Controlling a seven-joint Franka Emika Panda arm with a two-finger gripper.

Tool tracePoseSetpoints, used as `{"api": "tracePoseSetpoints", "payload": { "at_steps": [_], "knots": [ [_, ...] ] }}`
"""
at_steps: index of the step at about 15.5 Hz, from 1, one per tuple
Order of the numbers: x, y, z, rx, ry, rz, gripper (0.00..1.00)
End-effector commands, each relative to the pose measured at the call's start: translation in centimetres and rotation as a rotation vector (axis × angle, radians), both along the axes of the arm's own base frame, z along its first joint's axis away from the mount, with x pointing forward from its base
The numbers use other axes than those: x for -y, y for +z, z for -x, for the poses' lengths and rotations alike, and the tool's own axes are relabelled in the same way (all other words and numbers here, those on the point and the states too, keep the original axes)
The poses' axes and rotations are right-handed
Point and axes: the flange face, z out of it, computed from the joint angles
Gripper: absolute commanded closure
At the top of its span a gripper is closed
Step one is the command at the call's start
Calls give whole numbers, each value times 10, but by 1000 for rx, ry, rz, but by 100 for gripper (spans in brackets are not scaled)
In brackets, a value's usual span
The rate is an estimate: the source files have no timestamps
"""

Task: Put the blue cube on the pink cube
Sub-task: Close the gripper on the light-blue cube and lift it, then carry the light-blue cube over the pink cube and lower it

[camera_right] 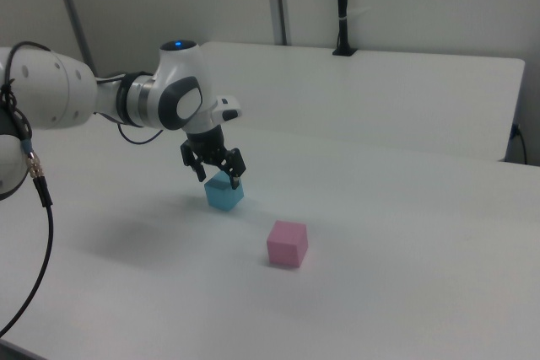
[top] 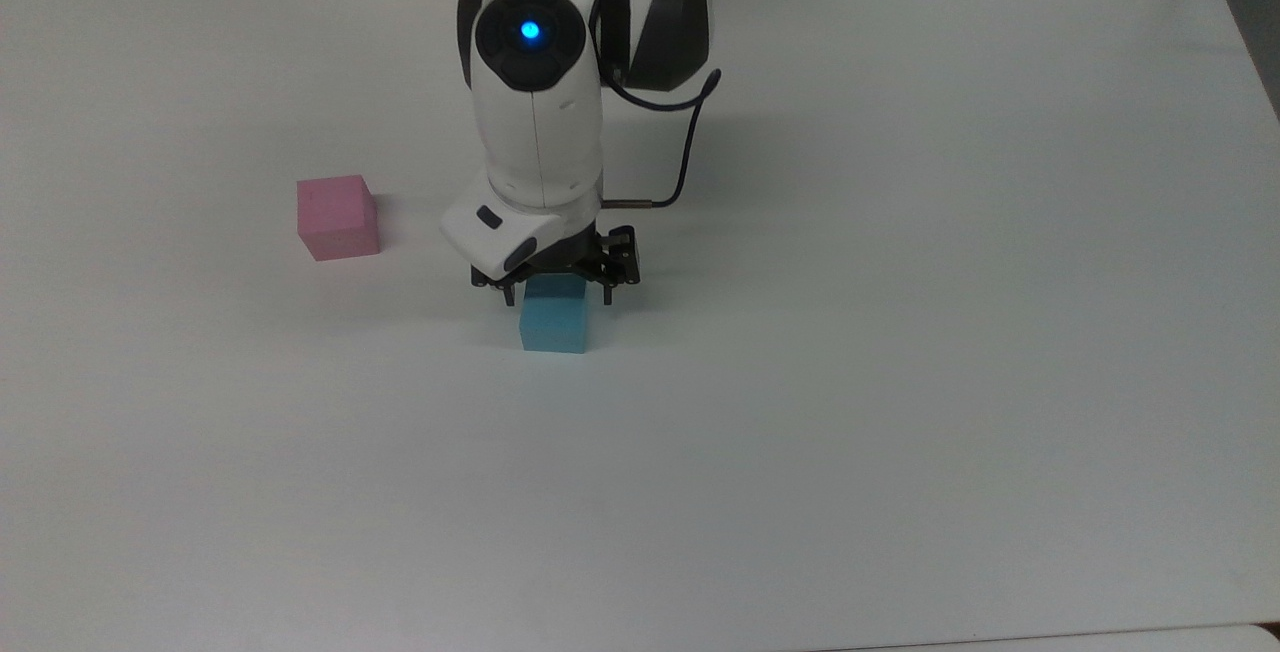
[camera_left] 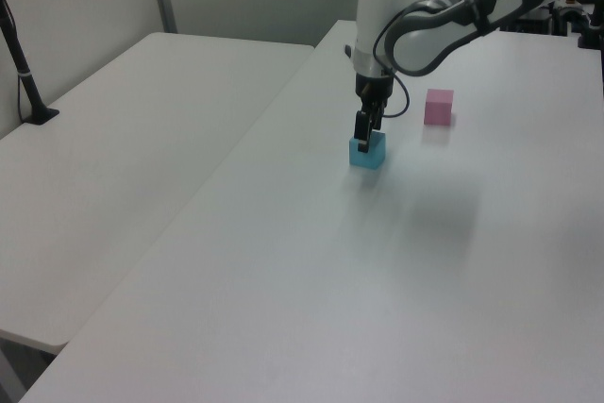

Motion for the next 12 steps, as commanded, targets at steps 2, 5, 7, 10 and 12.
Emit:
{"api": "tracePoseSetpoints", "payload": {
  "at_steps": [2, 5, 7, 10, 12],
  "knots": [
    [-14, -15, -5, 0, -24, 11, 36],
    [-7, -12, -3, -4, -29, 15, 86],
    [10, 10, -3, 17, -43, 22, 88],
    [63, 49, 16, -28, 22, 40, 86],
    [96, 63, 35, -37, 73, 40, 84]
  ]
}}
